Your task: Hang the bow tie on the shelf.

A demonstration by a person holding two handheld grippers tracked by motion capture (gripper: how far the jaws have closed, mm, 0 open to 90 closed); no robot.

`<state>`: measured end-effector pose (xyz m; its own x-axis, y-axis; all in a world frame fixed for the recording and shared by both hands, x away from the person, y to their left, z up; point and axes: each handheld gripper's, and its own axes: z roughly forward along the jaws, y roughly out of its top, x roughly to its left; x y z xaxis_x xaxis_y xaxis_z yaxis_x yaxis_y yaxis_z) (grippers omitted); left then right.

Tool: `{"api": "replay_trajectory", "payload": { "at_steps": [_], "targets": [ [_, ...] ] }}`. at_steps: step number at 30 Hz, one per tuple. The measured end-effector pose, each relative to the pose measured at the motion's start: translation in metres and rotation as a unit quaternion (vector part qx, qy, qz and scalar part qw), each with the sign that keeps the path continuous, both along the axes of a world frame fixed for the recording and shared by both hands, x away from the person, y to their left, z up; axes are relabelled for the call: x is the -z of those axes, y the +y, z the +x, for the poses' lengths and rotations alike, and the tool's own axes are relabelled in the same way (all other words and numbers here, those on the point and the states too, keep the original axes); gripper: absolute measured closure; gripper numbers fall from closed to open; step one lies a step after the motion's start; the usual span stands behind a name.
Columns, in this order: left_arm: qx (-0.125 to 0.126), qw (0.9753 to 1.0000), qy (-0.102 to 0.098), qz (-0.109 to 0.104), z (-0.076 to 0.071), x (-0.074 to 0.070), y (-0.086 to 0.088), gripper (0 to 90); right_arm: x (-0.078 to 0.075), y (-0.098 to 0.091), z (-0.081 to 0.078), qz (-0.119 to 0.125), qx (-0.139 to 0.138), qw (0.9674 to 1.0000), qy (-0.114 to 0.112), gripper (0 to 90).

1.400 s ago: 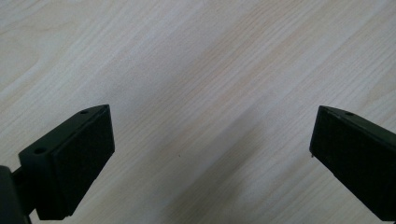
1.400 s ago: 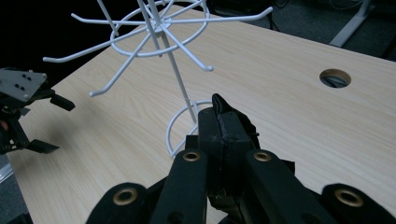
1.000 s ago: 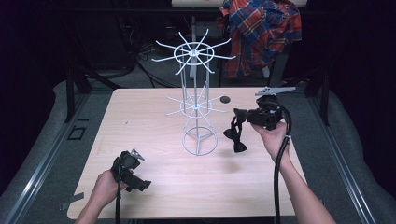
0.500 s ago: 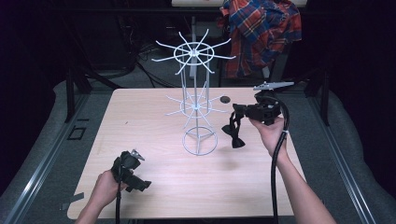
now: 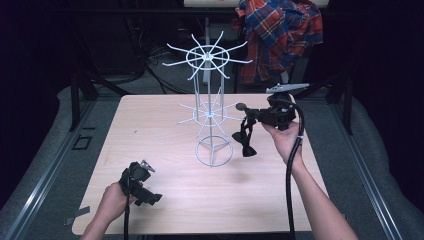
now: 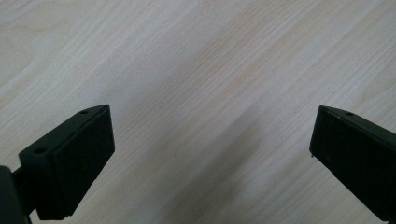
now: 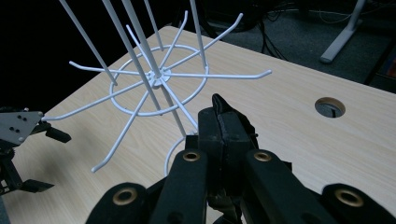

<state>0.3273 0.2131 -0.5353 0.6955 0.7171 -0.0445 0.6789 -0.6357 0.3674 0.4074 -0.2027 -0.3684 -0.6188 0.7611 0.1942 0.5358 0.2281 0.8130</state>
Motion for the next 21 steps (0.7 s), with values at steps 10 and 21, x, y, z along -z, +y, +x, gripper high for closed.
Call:
{"api": "replay_trajectory", "payload": {
  "at_steps": [10, 21],
  "targets": [
    [0.0, 1.0, 0.002, -0.001, 0.0, 0.0, 0.0, 0.1, 0.002, 0.016, 0.004, -0.015, -0.009, 0.9998, 0.004, 89.5],
    [0.0, 1.0, 0.001, -0.001, 0.0, 0.0, 0.0, 0.0, 0.006, 0.03, 0.01, -0.032, -0.012, 0.9994, 0.01, 89.5]
  ]
}}
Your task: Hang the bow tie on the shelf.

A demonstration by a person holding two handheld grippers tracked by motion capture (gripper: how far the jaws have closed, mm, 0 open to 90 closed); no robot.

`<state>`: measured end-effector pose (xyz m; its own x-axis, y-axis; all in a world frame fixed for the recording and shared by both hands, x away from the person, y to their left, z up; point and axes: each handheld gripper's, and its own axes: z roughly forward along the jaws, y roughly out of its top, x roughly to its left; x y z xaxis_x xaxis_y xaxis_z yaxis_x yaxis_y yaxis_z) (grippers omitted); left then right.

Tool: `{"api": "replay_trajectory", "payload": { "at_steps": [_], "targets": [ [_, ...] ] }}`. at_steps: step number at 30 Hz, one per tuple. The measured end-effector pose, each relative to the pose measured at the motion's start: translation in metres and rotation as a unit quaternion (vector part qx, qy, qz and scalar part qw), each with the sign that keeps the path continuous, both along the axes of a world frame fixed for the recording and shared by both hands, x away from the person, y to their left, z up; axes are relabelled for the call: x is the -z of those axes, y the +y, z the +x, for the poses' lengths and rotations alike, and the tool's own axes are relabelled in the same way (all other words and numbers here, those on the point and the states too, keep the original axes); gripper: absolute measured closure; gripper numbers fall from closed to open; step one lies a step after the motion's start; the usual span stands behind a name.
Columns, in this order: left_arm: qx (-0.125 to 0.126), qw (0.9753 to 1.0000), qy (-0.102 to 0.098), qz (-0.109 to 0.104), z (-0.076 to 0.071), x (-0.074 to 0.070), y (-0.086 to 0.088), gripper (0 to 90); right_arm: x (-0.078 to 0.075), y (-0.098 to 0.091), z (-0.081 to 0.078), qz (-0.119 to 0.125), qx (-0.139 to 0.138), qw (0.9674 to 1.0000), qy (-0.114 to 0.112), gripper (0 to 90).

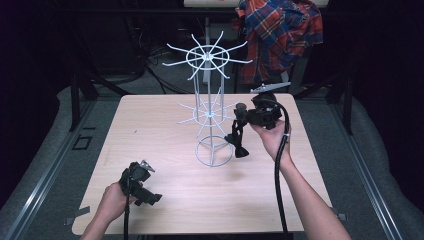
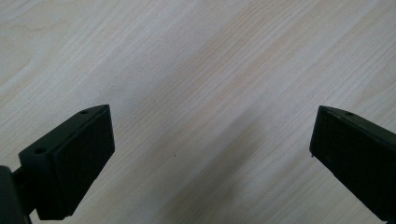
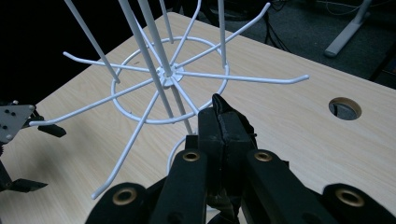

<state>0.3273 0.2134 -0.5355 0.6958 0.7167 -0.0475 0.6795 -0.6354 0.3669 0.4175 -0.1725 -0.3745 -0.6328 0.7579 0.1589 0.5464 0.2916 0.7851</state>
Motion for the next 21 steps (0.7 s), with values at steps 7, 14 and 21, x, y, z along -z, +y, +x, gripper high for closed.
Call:
{"api": "replay_trajectory", "payload": {
  "at_steps": [7, 14, 21],
  "targets": [
    [0.0, 1.0, 0.0, 0.0, -0.0002, -0.0001, -0.0001, 0.1, 0.0034, 0.0039, 0.0032, -0.006, 0.002, 1.0, 0.005, 89.0],
    [0.0, 1.0, 0.001, 0.001, -0.0002, -0.0001, -0.0004, 0.1, 0.0042, 0.0034, 0.0033, -0.006, -0.001, 0.9999, 0.011, 86.9],
    [0.0, 1.0, 0.002, 0.002, -0.0002, 0.0004, -0.0007, 0.1, 0.0036, 0.0032, 0.0023, -0.016, 0.0, 0.9998, 0.014, 83.4]
  ]
}}
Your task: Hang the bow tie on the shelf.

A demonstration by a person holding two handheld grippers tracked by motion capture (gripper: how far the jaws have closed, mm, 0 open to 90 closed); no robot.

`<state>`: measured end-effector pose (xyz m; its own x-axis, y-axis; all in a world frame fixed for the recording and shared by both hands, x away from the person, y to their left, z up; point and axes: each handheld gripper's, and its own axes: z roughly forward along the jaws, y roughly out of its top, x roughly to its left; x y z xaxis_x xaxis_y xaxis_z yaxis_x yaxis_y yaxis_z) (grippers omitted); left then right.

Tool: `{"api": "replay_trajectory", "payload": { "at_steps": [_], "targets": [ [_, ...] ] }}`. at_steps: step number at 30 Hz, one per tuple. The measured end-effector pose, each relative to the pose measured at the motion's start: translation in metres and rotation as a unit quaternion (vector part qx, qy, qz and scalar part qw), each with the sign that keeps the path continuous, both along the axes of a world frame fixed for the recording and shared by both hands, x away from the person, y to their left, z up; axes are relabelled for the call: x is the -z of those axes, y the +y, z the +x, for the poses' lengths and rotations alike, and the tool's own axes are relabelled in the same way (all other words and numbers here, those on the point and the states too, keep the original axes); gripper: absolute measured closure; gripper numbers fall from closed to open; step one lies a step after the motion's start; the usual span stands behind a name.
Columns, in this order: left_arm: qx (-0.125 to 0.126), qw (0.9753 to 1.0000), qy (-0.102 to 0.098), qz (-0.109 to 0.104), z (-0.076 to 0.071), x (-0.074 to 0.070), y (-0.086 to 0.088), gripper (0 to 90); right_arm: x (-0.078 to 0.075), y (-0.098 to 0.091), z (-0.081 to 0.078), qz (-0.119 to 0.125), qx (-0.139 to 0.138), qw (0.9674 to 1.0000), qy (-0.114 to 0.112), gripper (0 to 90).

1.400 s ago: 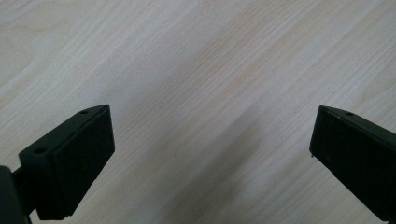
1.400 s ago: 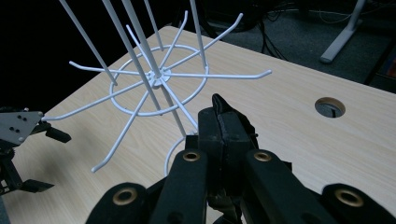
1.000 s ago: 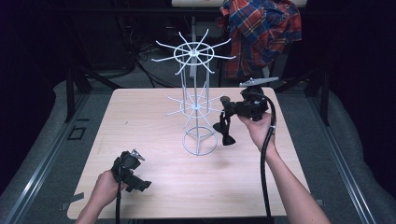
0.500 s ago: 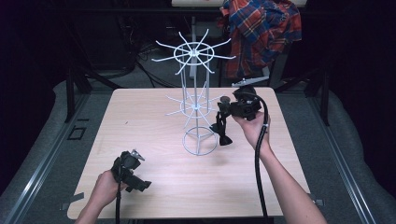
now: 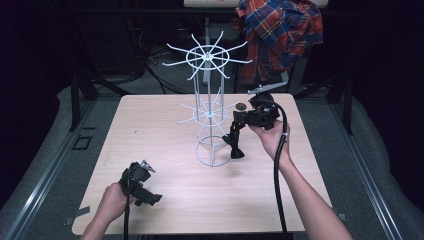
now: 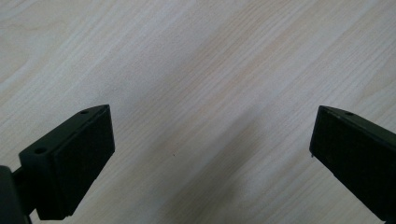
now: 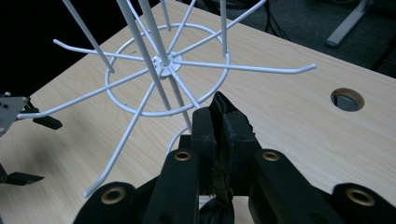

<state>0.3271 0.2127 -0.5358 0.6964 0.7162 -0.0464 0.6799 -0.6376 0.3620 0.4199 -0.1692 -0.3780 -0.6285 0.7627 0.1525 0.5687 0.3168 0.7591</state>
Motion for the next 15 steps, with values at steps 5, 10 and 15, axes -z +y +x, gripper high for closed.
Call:
{"api": "replay_trajectory", "payload": {
  "at_steps": [5, 10, 15],
  "targets": [
    [-0.001, 1.0, 0.0, 0.001, 0.0, -0.0001, 0.0, 0.1, -0.0011, -0.0021, -0.0007, -0.005, -0.006, 1.0, 0.003, 79.4],
    [-0.002, 1.0, -0.001, 0.002, 0.0, -0.0002, -0.0001, 0.1, -0.0041, -0.0019, -0.0025, -0.024, -0.008, 0.9997, -0.007, 76.2],
    [-0.002, 1.0, -0.001, 0.001, 0.0, -0.0001, -0.0001, 0.1, -0.0078, -0.0041, -0.0055, -0.033, -0.011, 0.9994, -0.007, 72.5]
  ]
}}
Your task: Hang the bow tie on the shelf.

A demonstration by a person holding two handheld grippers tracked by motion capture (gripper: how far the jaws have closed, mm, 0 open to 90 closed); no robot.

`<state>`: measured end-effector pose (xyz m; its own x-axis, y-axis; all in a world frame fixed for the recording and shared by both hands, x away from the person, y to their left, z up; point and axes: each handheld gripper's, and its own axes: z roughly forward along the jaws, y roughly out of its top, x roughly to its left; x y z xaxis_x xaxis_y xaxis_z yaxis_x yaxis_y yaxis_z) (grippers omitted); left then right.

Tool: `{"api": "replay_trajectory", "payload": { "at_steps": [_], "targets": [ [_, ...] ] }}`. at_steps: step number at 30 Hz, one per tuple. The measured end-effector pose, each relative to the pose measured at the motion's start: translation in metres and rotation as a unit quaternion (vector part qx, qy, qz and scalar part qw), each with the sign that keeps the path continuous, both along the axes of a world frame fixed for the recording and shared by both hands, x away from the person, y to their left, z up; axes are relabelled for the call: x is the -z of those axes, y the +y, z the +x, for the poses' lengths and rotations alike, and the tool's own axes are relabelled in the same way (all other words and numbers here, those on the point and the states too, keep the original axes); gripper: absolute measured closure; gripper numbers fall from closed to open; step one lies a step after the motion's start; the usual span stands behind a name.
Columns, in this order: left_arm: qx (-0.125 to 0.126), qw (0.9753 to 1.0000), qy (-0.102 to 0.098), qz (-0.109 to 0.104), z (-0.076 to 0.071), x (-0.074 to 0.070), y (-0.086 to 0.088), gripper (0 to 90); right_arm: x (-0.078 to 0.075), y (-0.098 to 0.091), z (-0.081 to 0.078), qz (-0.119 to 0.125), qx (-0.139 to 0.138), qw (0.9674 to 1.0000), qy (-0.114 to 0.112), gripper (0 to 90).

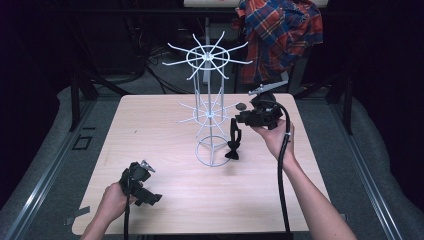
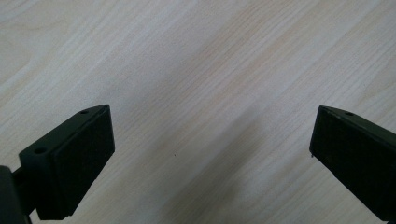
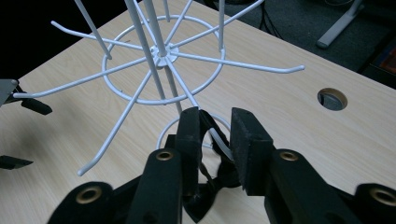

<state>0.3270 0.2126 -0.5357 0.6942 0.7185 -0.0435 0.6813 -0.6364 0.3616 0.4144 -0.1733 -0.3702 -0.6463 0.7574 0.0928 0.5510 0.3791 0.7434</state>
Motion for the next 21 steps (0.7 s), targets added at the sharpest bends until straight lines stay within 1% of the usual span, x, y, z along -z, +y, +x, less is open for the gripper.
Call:
{"api": "replay_trajectory", "payload": {
  "at_steps": [2, 3, 4, 6, 10, 14, 15, 16, 19, 21],
  "targets": [
    [0.0, 1.0, 0.0, 0.0, 0.0, 0.0, 0.0, 0.1, 0.0, -0.001, 0.0, 0.0, -0.001, 1.0, -0.001, 71.7],
    [0.0, 1.0, 0.0, 0.0, 0.0, 0.0, 0.0, 0.1, -0.001, -0.002, -0.001, 0.0, -0.004, 1.0, -0.005, 69.9],
    [0.0, 1.0, -0.001, 0.0, 0.0, 0.0, 0.0, 0.1, -0.002, -0.003, -0.003, -0.001, -0.005, 1.0, -0.003, 67.8],
    [0.0, 1.0, 0.0, 0.0, 0.0, 0.0, 0.0, 0.1, -0.003, -0.005, -0.003, -0.004, -0.009, 0.9999, -0.006, 66.7],
    [0.0, 1.0, 0.0, 0.0, 0.0, 0.0, 0.0, 0.1, -0.004, -0.009, -0.009, -0.007, -0.011, 0.9999, -0.005, 64.1],
    [0.001, 1.0, 0.0, 0.001, 0.0, 0.0, 0.0, 0.1, -0.003, -0.014, -0.014, -0.003, -0.014, 0.9999, -0.006, 61.5],
    [0.0, 1.0, -0.003, 0.002, 0.0, 0.0, -0.001, 0.1, -0.003, -0.016, -0.015, -0.006, -0.014, 0.9999, -0.002, 60.8],
    [0.0, 1.0, -0.003, 0.002, 0.0, 0.0, -0.001, 0.1, -0.003, -0.017, -0.016, -0.005, -0.014, 0.9999, -0.005, 59.4],
    [0.0, 1.0, -0.002, 0.001, 0.0, 0.0, -0.001, 0.1, -0.002, -0.022, -0.02, -0.006, -0.014, 0.9999, 0.0, 54.8],
    [0.0, 1.0, -0.001, 0.001, 0.0, 0.0, -0.001, 0.1, -0.001, -0.025, -0.023, -0.006, -0.012, 0.9999, -0.003, 50.3]
  ]
}}
